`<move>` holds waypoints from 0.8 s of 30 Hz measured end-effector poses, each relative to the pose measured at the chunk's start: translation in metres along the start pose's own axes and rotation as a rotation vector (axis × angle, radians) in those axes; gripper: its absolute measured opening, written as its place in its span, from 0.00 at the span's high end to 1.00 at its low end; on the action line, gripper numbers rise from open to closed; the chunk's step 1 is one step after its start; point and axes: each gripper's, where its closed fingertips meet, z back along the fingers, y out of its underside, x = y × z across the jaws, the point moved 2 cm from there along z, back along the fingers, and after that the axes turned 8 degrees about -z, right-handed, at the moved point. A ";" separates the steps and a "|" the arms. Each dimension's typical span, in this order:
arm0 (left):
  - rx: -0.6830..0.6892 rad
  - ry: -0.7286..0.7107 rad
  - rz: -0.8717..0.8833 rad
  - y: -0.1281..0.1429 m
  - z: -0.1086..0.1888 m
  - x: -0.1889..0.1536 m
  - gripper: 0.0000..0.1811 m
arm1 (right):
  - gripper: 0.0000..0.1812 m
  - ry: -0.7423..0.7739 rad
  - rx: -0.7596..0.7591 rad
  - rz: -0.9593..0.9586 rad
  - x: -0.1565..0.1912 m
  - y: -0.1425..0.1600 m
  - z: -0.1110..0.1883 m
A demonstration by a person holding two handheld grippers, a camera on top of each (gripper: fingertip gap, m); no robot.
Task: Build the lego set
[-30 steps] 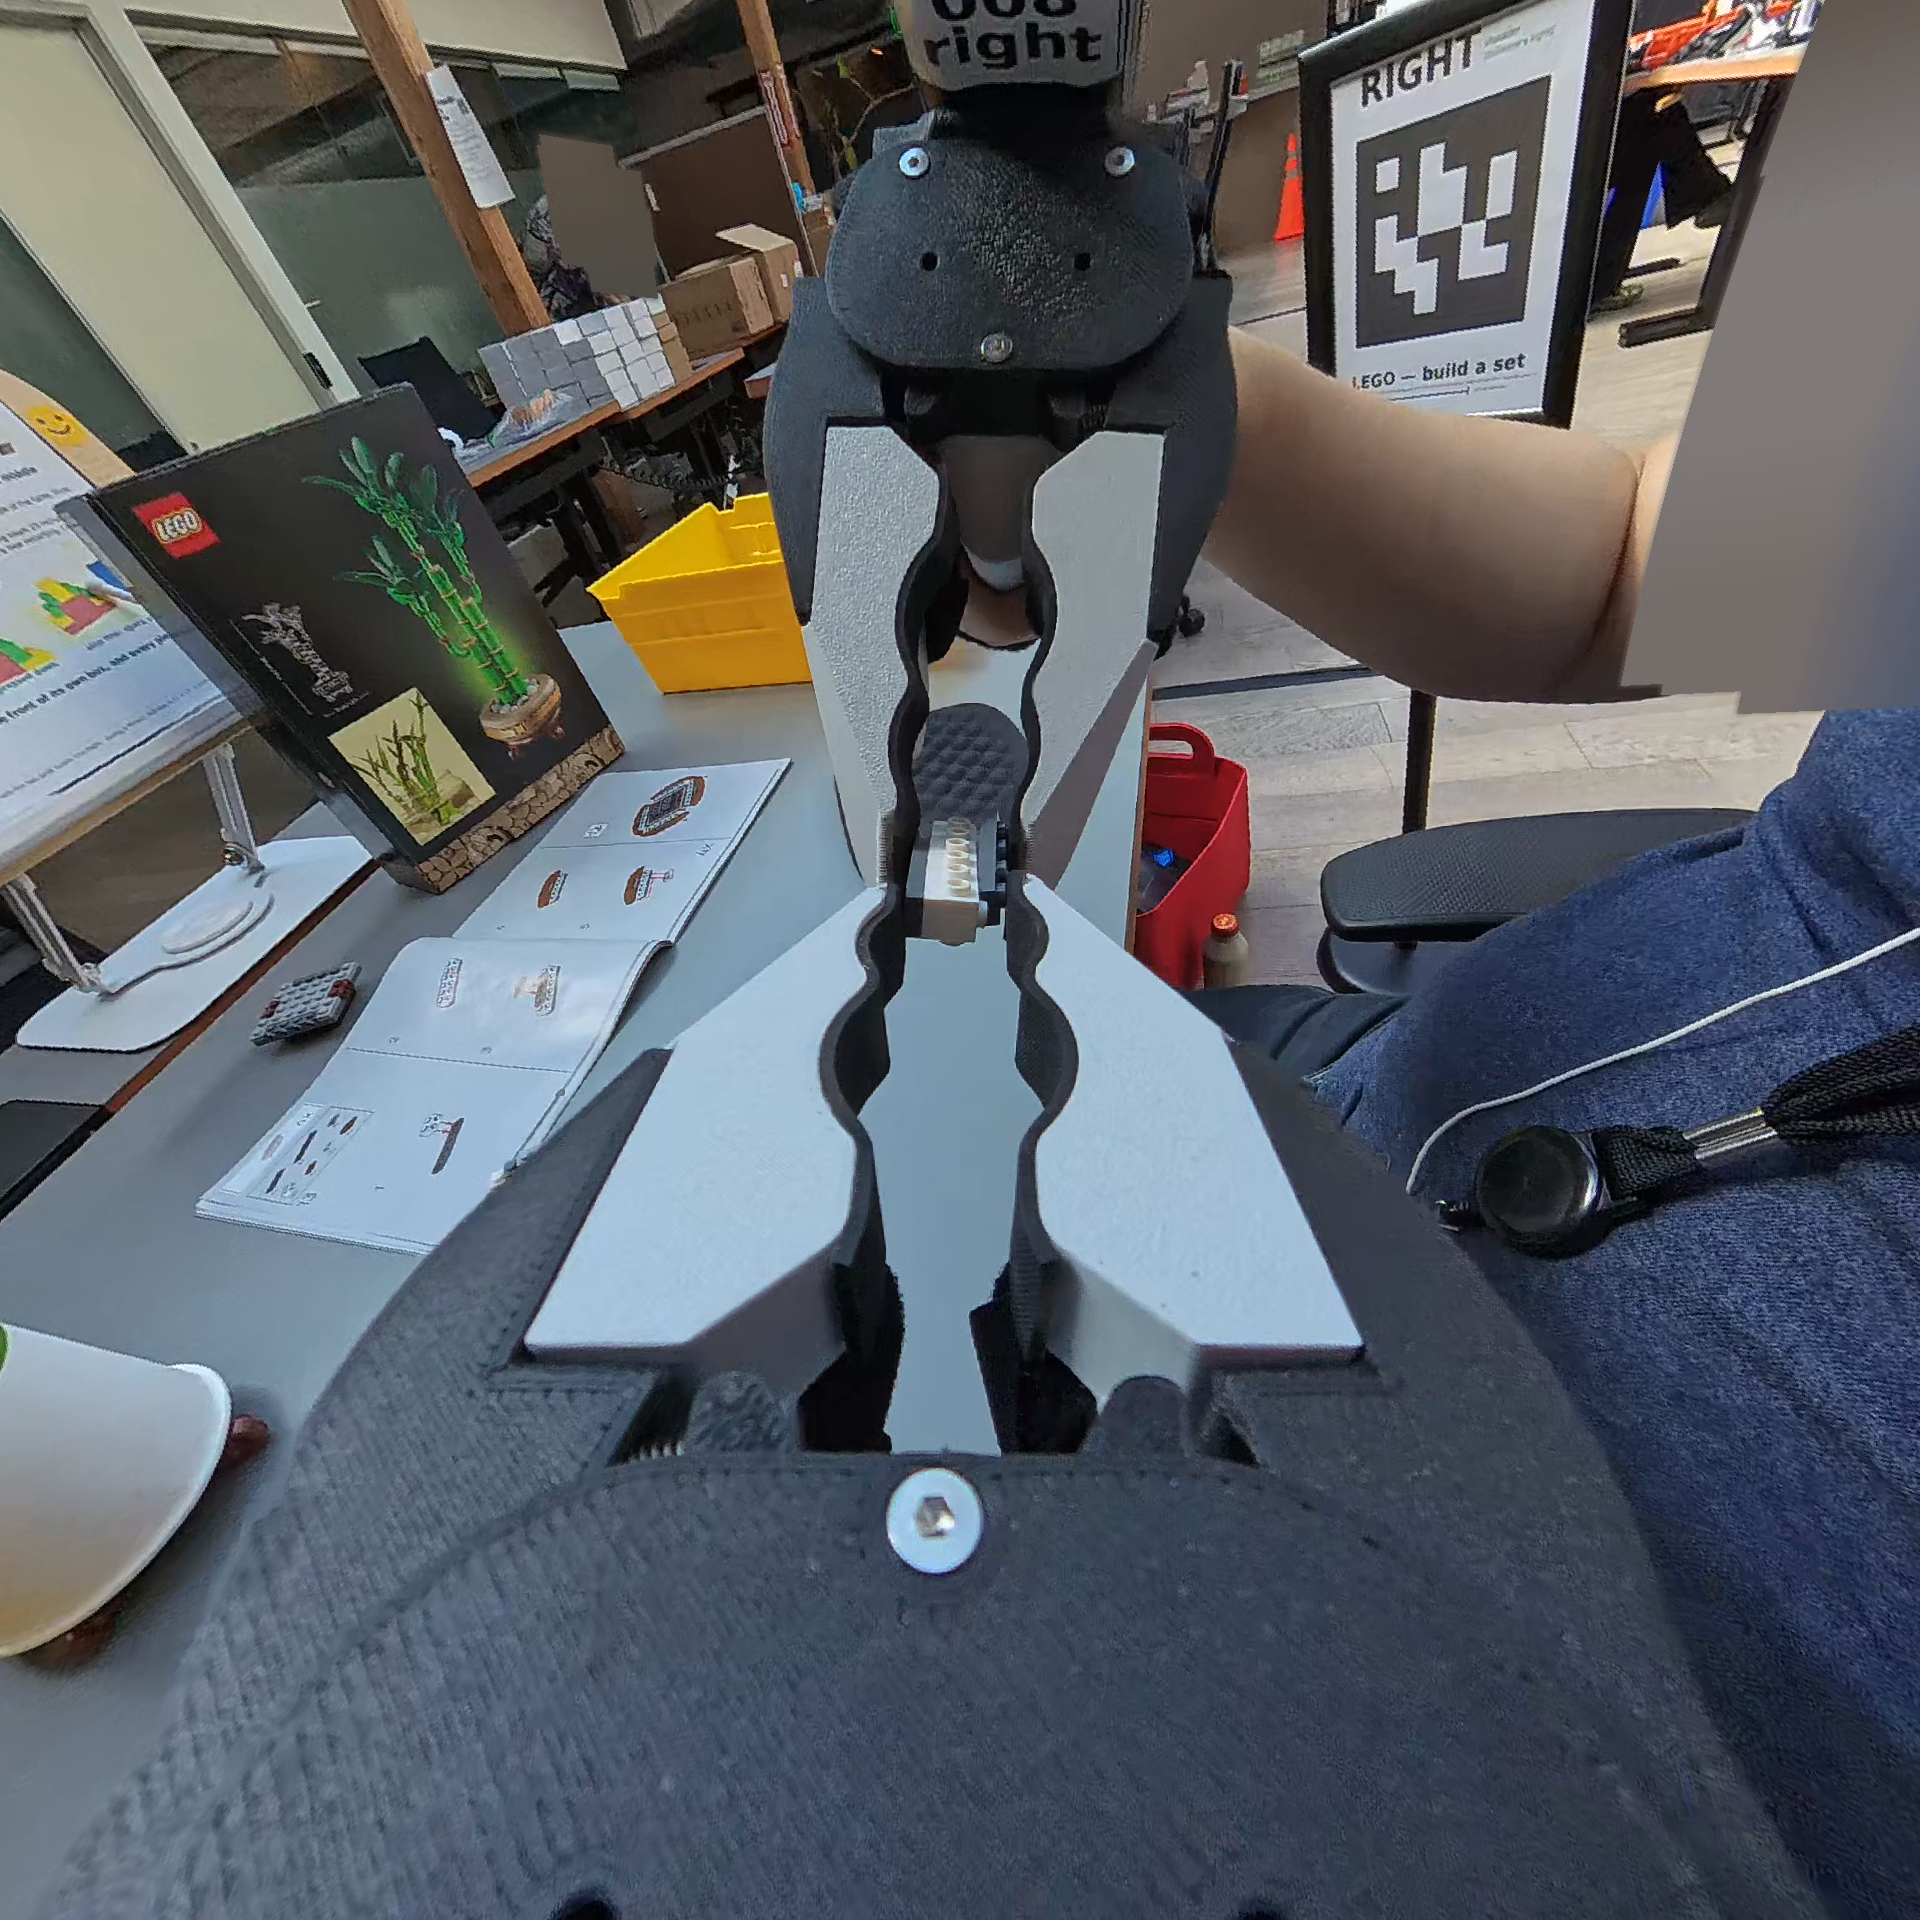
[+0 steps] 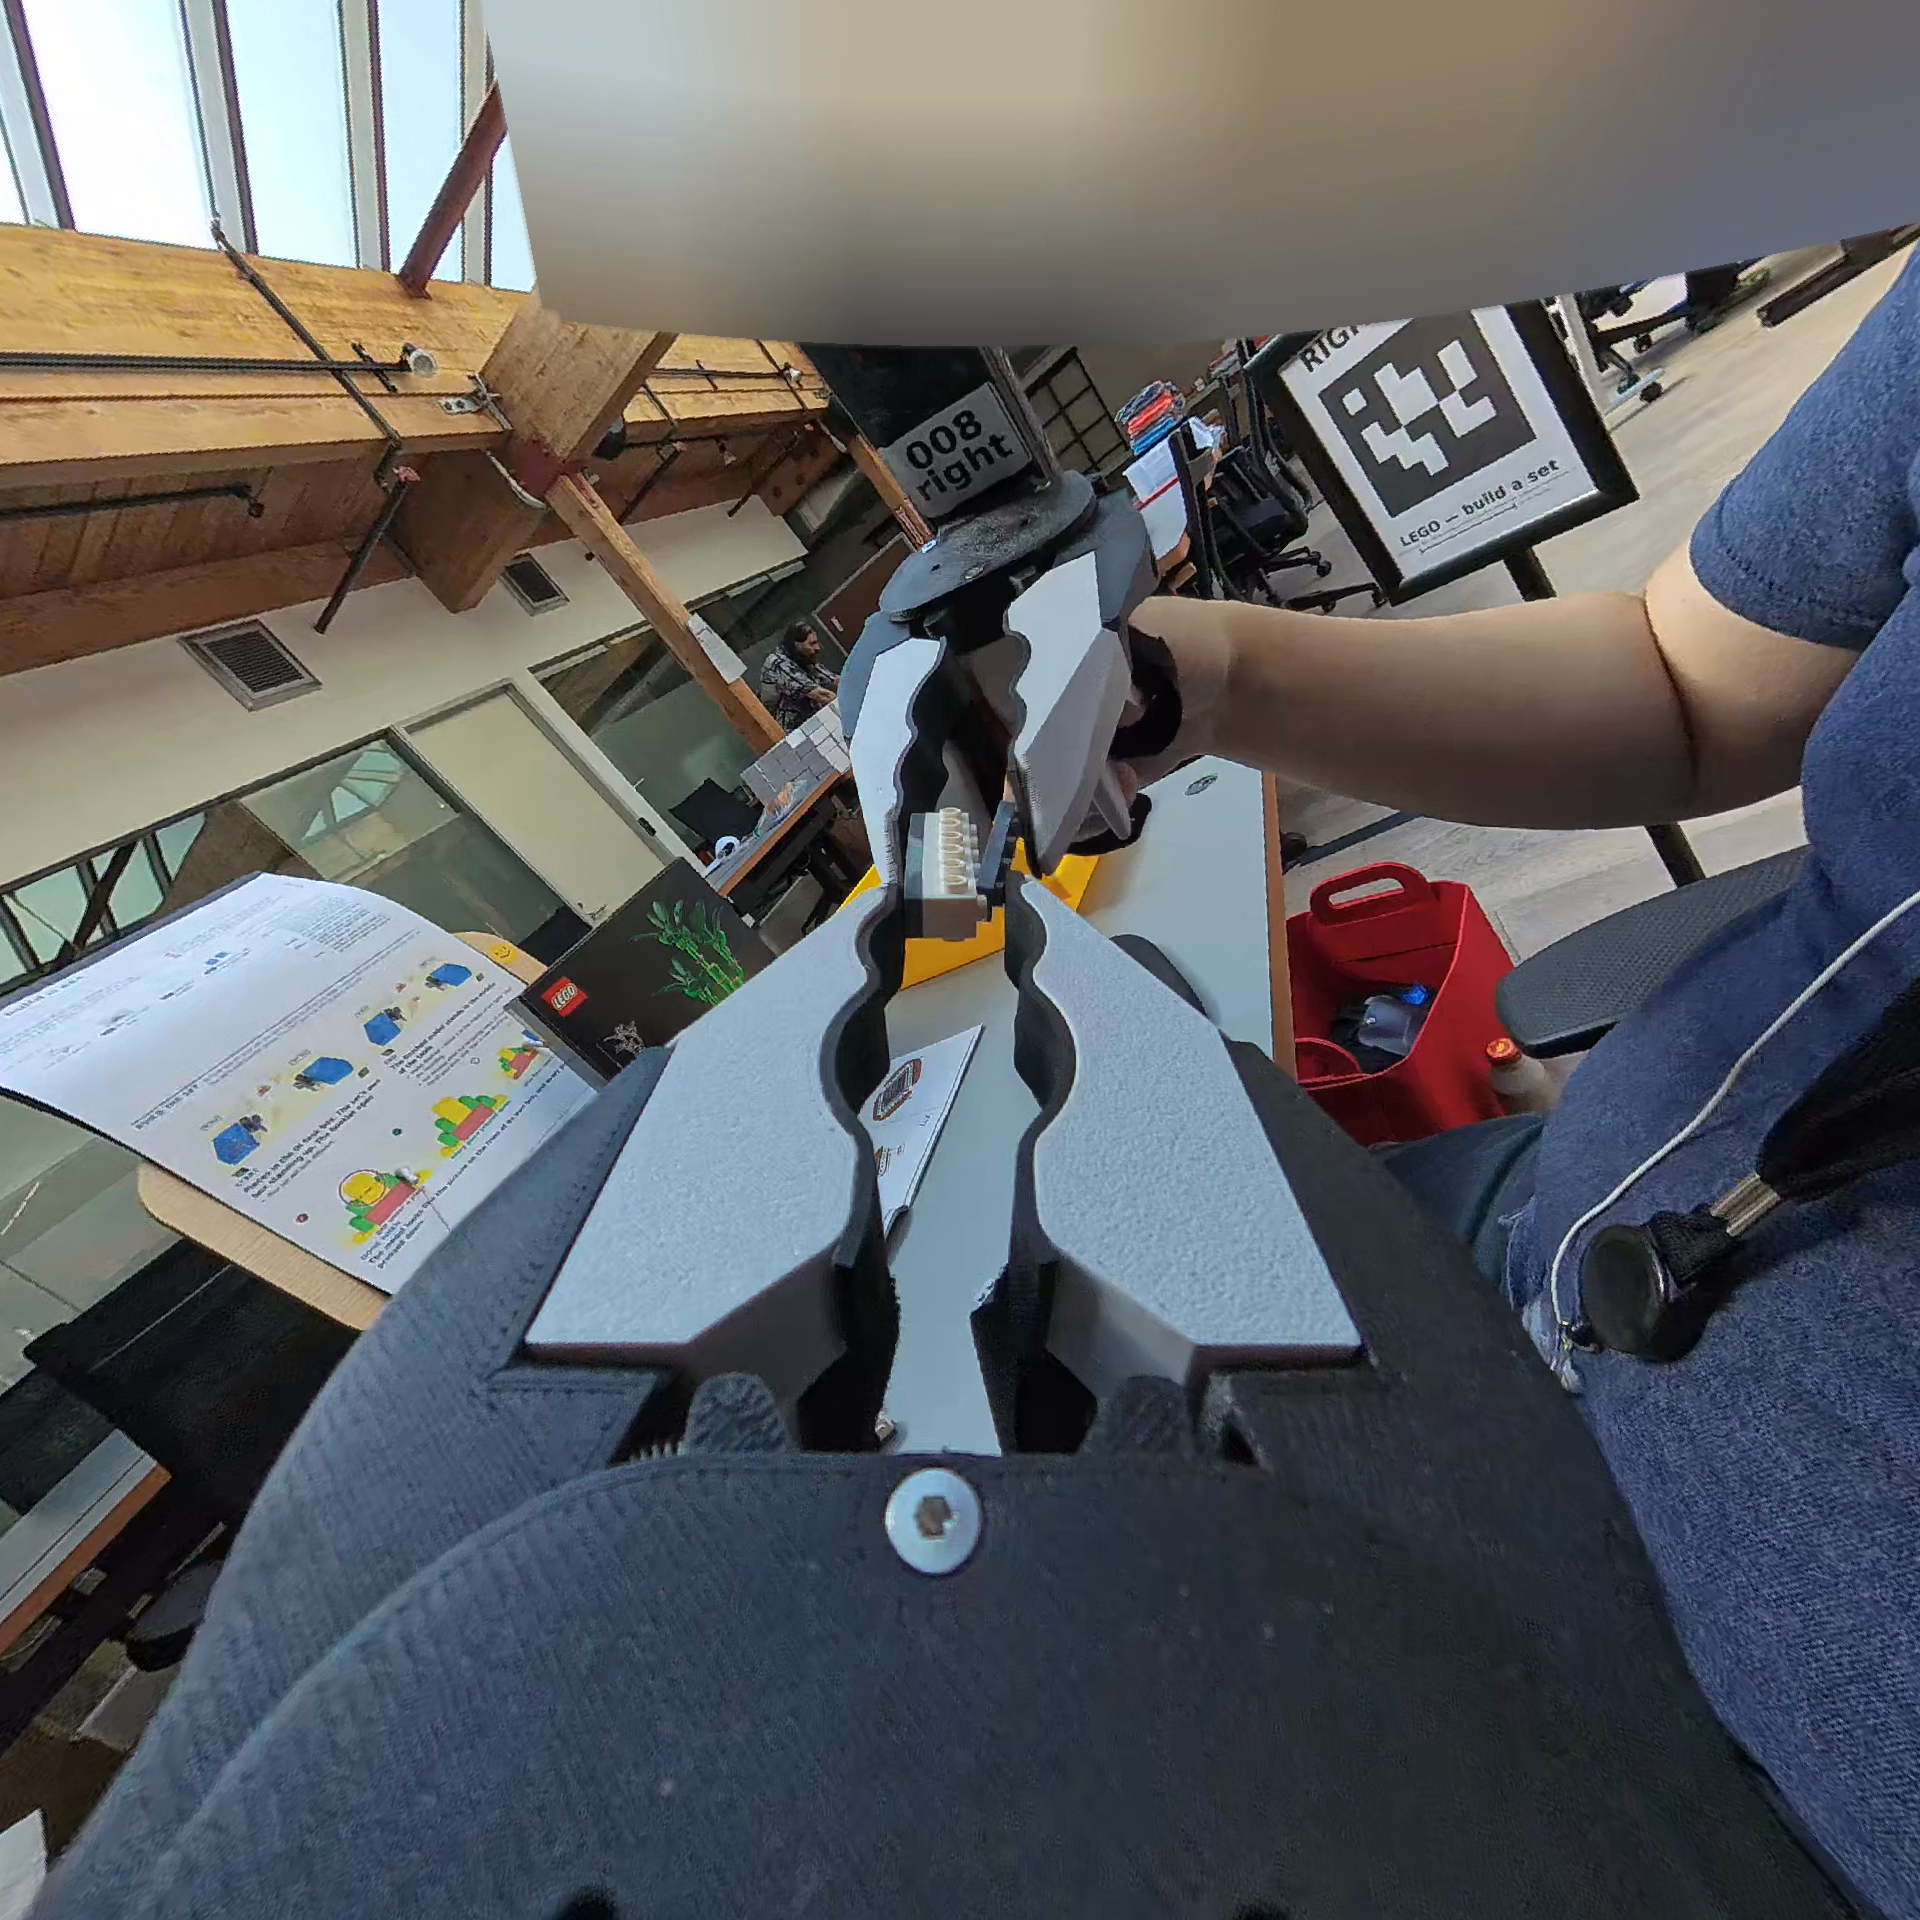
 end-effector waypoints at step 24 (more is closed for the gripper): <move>0.099 -0.029 -0.086 0.001 -0.002 -0.002 0.91 | 0.89 0.032 -0.042 -0.052 0.002 -0.010 0.003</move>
